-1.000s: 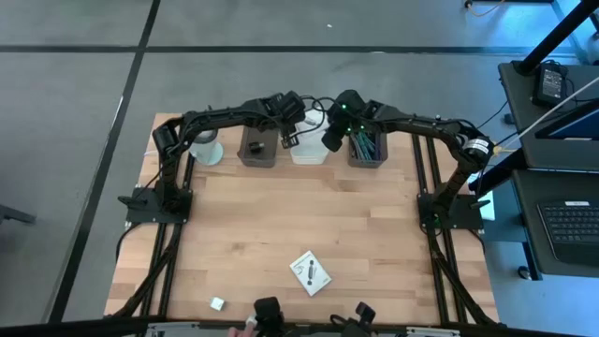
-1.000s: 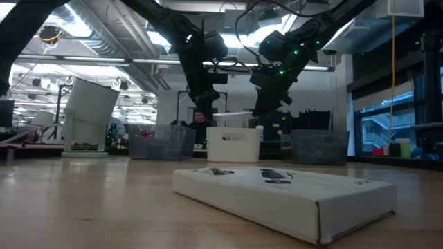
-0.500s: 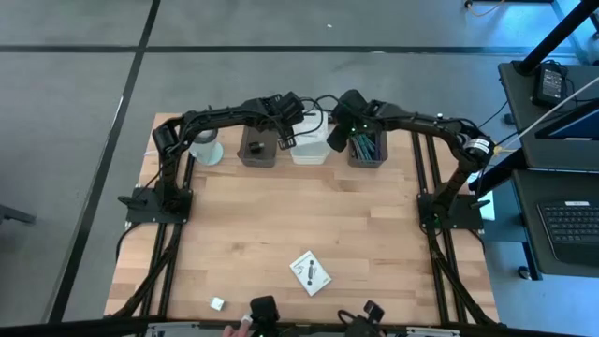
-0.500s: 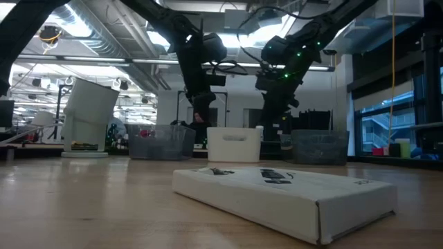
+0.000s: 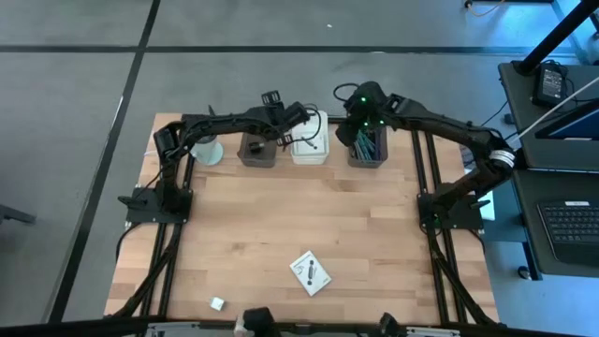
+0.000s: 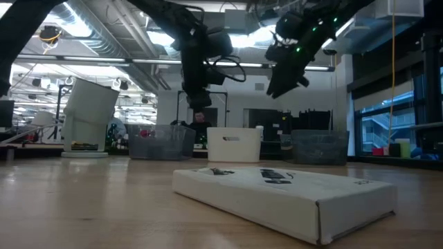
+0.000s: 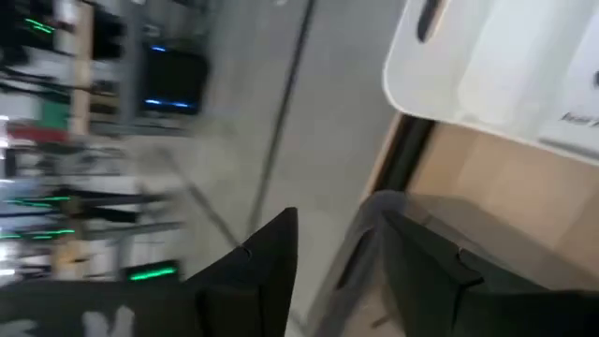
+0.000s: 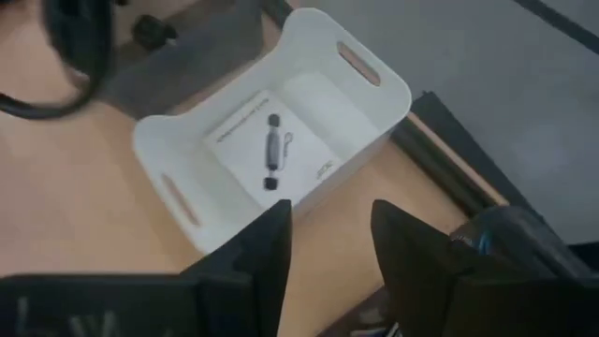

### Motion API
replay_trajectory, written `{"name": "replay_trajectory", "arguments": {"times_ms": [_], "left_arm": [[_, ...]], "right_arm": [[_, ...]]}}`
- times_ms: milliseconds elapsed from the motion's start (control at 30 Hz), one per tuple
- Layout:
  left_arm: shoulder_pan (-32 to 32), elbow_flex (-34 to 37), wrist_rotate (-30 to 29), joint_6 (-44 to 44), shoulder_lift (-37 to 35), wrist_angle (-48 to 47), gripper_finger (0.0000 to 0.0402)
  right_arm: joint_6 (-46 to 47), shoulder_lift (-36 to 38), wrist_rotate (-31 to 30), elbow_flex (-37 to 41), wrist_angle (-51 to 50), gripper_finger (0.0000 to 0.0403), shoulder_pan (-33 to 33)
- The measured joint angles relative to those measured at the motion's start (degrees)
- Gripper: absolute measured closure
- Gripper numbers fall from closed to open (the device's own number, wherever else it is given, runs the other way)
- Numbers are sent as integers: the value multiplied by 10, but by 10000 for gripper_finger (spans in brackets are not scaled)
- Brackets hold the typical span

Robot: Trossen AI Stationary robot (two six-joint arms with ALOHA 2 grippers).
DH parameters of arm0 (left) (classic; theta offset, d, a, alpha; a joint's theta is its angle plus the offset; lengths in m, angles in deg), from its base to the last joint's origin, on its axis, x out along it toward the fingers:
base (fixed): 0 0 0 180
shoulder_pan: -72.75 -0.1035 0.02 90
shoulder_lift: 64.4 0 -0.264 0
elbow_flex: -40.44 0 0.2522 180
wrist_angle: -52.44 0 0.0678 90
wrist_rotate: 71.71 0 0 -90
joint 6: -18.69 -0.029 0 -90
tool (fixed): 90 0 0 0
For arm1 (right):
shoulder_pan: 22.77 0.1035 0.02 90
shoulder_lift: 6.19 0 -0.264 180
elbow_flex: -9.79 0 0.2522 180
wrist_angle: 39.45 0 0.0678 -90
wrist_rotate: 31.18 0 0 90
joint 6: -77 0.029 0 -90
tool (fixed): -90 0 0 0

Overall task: Pick and place items into bin
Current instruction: Put the white card reader box into the white bin

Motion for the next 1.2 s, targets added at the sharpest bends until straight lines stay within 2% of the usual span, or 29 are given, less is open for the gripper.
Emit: {"name": "replay_trajectory", "arguments": {"times_ms": [100,333,400,567,733,833,1000,1200], "left_arm": [[27,1,-33,-29,-4,-14,266],[115,1,-9,-17,-56,-19,283],[138,1,26,13,-84,-30,291],[171,1,176,118,-146,-70,318],[190,1,235,198,-184,-122,370],[207,1,241,254,-188,-150,396],[251,2,234,380,-184,-187,400],[335,39,195,510,-183,-165,399]], "right_arm": [[24,24,1,0,-39,250,14],[87,54,0,0,-122,250,67],[106,54,0,0,-133,250,92],[155,54,-10,1,-155,250,165],[205,54,-63,1,-204,250,247],[242,53,-95,1,-235,252,298],[313,53,-131,5,-278,271,394],[434,81,-151,95,-218,306,506]]}}
